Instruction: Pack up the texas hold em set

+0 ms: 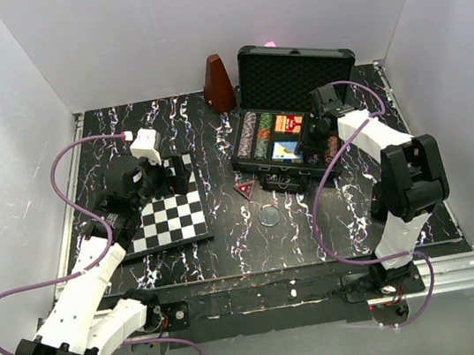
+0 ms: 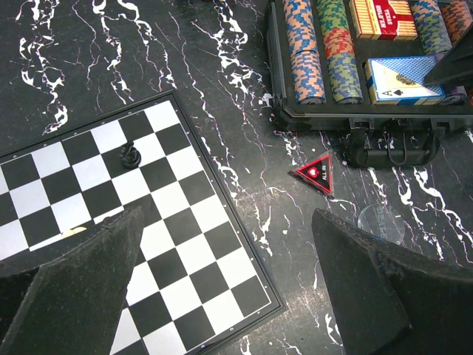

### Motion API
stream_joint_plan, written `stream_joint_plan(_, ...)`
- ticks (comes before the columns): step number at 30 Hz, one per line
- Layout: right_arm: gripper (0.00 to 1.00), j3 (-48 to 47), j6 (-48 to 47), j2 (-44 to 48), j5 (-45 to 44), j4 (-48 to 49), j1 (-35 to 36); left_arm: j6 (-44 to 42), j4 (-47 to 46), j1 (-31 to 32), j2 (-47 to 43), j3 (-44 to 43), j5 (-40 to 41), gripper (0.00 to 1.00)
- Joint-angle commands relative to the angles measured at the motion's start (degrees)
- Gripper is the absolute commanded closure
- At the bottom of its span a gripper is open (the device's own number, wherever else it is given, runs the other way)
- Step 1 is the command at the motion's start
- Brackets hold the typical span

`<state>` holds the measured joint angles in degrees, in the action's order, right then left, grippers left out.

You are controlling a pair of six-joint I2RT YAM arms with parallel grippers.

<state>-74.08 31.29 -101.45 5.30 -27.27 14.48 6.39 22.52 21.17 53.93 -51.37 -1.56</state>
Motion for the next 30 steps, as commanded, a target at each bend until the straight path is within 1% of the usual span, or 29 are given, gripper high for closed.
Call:
stream_joint_plan(1,0.65,-2.3,-0.3,-0.5,-1.0,-0.1,0.3,-0.4,0.3,0.0,-0.1,-1.8,-0.2,0.02)
stream_joint_plan(5,0.69,-2.6,-0.4,-1.2,-0.5,0.5,0.3,-0.4,0.3,0.0,-0.2,-1.9,-0.1,0.02)
stream_joint_plan(8,0.76,-3.9,-0.8,-2.5,0.0,0.2,0.5,-0.5,0.3,0.0,-0.2,-1.8,-0.1,0.02)
stream_joint_plan(14,0.78,-6.1,-1.0,-5.0,2.1,1.0,1.9,-0.6,0.4,0.0,-0.1,-1.8,0.0,0.02)
stream_joint_plan(19,0.79,-7.5,-0.8,-6.1,0.1,0.5,3.4,-0.7,0.3,0.0,-0.1,-1.8,0.2,0.02)
stream_joint_plan(21,0.79,-7.0,-0.9,-5.5,-2.1,0.6,3.8,-0.7,0.3,0.0,-0.1,-1.8,0.2,0.02)
stream_joint_plan(24,0.76,-6.0,-1.8,-3.8,-5.0,1.2,4.6,-0.7,0.3,0.0,-0.1,-1.8,0.2,0.02)
stream_joint_plan(26,0.72,-5.5,-2.0,-2.5,-8.3,1.0,4.7,-0.7,0.3,0.0,-0.1,-1.9,0.2,0.02)
stream_joint_plan(30,0.63,-3.4,-2.8,0.6,-11.6,1.4,4.9,-0.7,0.3,0.0,-0.1,-1.9,0.2,0.02)
